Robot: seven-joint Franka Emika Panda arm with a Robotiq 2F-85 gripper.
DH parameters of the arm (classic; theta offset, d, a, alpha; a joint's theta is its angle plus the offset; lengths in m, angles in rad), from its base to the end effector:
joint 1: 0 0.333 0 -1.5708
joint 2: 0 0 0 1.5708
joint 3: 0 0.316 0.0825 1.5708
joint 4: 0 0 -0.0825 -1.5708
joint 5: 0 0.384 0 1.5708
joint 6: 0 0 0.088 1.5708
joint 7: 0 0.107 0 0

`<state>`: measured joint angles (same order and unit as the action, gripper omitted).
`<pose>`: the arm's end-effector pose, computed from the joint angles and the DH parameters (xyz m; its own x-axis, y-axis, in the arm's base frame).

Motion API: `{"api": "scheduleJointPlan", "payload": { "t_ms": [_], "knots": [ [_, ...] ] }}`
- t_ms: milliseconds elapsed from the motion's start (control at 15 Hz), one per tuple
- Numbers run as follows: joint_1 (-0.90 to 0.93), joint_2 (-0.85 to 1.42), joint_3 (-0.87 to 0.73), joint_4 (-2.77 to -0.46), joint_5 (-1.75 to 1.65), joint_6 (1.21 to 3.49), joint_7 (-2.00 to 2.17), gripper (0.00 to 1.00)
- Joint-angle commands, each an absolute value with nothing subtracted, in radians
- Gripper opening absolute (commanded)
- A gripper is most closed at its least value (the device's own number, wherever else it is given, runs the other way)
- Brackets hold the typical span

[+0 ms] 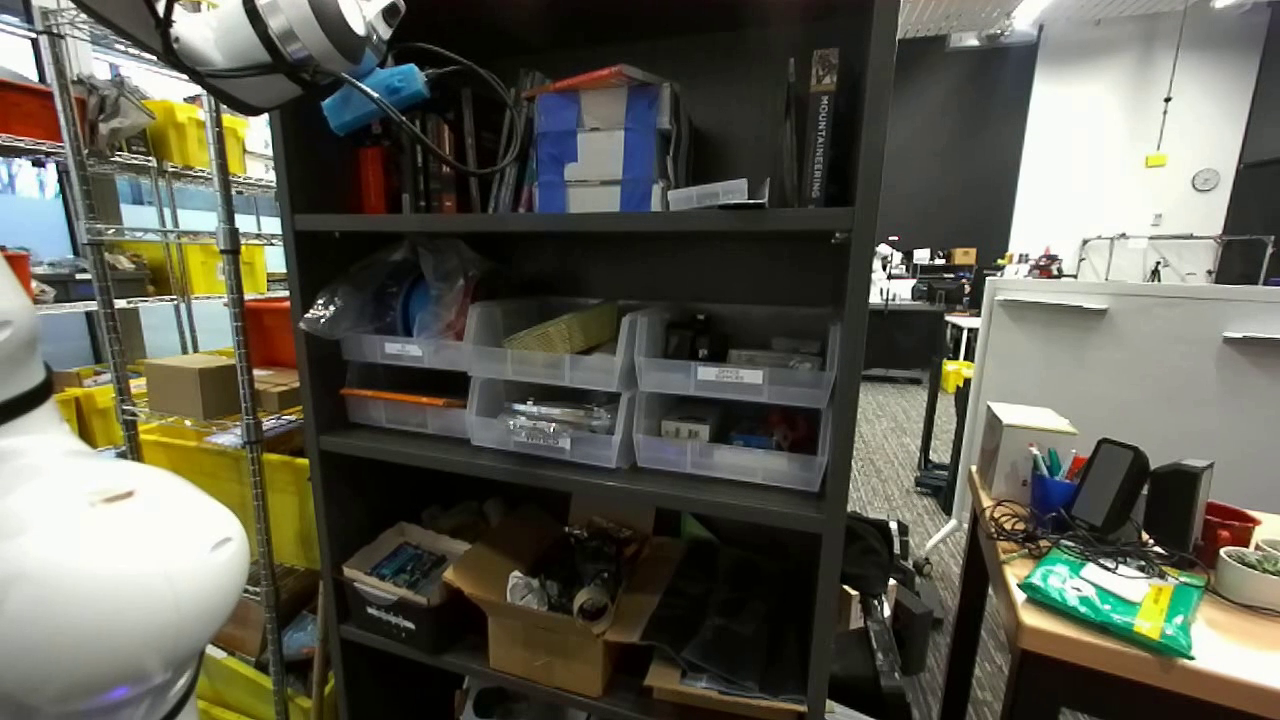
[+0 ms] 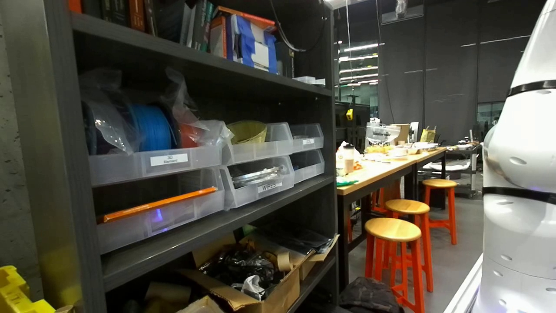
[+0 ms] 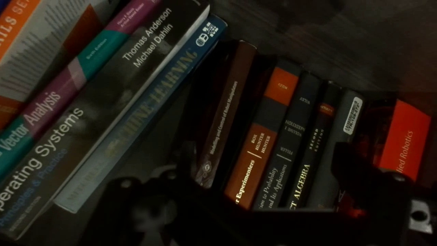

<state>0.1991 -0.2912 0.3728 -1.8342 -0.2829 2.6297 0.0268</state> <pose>0.4084 0.3164 0.7669 0.2478 0.5140 0.8212 0.4813 -0.8010 0.3561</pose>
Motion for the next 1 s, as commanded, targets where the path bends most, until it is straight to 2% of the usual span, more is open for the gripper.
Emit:
{"api": "scheduleJointPlan", "payload": {
  "t_ms": [0, 933],
  "knots": [
    [0.221, -0.285, 0.355, -1.821, -0.260, 2.628, -0.017, 1.00],
    [0.220, -0.201, 0.368, -1.767, -0.309, 2.642, -0.015, 1.00]
  ]
}}
